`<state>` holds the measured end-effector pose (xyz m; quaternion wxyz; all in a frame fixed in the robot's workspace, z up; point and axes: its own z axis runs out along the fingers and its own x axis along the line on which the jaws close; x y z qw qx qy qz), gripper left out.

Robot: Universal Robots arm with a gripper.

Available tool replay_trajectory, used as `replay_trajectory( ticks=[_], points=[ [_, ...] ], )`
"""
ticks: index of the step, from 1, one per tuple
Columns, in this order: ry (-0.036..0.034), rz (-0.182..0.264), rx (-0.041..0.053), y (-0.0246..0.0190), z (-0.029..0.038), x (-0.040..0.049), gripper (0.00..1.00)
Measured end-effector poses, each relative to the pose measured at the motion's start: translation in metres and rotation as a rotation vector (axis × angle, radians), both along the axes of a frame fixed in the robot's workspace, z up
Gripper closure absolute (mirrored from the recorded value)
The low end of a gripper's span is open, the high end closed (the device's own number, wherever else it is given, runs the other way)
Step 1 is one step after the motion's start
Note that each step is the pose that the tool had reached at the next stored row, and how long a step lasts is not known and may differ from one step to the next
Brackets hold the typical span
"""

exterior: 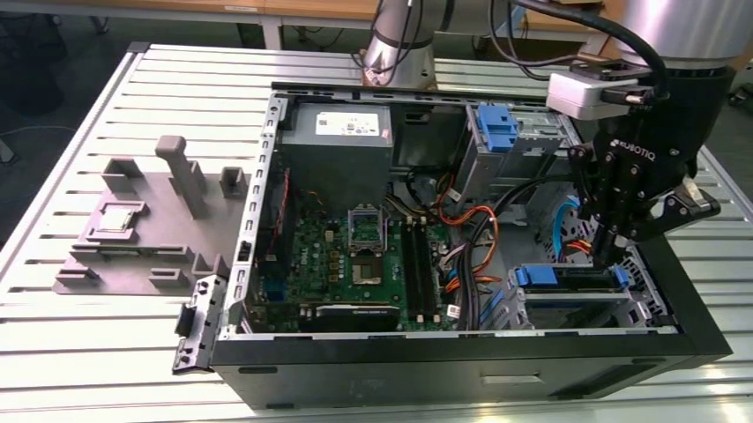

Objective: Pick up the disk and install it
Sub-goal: 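Insert the first disk wire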

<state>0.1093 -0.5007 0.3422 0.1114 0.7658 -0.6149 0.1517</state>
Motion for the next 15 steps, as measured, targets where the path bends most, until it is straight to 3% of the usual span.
replay_trajectory(
  ticks=[7, 15],
  points=[
    [0.0, -0.004, -0.0002, 0.0, -0.0005, 0.0021, 0.84],
    [0.0, -0.087, -0.0002, 0.0, -0.002, 0.003, 0.84]
  ],
)
